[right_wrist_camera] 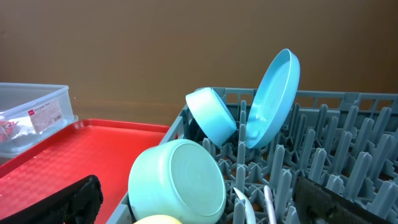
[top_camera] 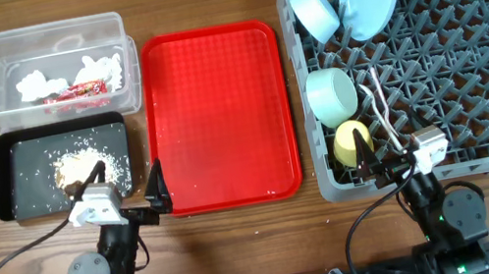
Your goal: Sort waste into correct bins and load items into the dishwasher rack
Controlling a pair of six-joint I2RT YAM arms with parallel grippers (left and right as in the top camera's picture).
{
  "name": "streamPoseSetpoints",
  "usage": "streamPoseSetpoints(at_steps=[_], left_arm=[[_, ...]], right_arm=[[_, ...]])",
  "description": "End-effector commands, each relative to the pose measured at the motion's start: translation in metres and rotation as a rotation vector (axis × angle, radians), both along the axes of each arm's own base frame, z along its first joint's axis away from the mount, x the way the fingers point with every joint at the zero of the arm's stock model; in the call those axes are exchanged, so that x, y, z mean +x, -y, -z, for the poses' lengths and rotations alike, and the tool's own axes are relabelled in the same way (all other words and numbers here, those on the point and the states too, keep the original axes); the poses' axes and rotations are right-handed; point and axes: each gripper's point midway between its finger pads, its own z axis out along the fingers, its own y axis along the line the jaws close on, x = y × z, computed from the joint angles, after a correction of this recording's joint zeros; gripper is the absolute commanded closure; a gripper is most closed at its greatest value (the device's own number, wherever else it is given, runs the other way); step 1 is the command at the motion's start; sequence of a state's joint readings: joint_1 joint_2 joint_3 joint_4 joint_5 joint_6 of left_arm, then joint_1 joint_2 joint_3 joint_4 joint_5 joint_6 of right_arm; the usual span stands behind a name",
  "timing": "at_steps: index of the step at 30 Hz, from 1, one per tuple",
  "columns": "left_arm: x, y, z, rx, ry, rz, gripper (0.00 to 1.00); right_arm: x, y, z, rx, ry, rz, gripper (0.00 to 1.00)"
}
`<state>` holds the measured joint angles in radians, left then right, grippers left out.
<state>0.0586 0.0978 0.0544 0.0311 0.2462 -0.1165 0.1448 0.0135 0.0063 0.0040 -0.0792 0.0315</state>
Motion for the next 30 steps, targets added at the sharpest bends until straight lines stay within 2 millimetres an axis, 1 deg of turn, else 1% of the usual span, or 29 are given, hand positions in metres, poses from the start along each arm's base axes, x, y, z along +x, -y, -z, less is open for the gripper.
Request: streamPoseSetpoints(at_steps=[1,6,30], left_arm=[[-0.001,-0.003,0.010,0.006,0.012,-0.019,0.00],[-0.004,-0.001,0.024,0.002,-0.043,-0.012,0.00],[-0.004,-0.001,0.023,0.003,-0.040,-0.011,0.00]], right_arm=[[-0.001,-0.001,-0.002,-0.003,0.011,-0.010,0.00],[-0.001,-0.001,-0.002,-0.003,0.011,-0.010,0.00],[-0.001,-0.001,-0.001,-0.004,0.008,-0.010,0.00]])
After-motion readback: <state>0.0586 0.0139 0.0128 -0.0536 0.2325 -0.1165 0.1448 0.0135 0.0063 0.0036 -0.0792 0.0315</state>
